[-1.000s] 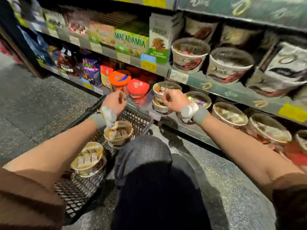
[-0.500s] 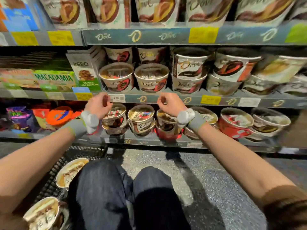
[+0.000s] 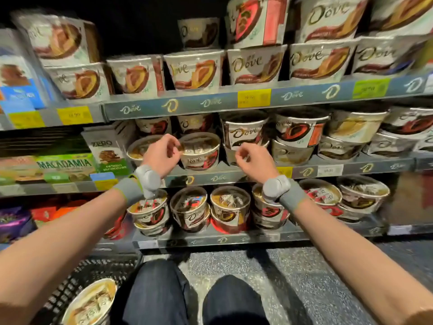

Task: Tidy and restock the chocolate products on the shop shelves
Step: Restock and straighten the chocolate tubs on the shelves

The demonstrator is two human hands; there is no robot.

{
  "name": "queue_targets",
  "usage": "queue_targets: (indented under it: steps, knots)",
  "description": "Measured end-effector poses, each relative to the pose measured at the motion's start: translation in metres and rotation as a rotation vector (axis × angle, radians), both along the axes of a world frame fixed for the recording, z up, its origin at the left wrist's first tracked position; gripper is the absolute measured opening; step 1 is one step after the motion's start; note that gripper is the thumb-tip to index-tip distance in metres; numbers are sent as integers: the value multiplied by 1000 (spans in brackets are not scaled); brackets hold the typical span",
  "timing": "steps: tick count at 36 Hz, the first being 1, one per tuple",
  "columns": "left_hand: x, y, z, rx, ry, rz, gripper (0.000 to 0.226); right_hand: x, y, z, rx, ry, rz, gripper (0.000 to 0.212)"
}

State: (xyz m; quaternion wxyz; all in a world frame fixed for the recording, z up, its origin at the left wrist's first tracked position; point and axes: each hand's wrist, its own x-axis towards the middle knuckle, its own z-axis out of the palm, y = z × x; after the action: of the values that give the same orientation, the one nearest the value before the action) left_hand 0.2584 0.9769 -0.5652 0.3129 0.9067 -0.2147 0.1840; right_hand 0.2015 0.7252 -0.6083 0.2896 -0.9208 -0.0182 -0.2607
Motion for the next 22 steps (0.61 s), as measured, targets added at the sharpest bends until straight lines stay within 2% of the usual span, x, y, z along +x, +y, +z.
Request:
queue_targets:
  steps: [6, 11, 18, 22]
  knots:
    - [1, -23, 50, -92, -142, -49, 13, -9, -15, 42, 26, -141, -43, 12]
    - [-4, -47, 90, -184, -240, -112, 22, -17, -30, 58, 22, -172, -63, 8]
    - [8, -101, 167, -148, -496, -198, 66, -23, -54, 80, 9, -225, -105, 6]
    - [28, -118, 190, 8, -480, -233, 97, -24, -66, 89, -2, -220, -127, 6]
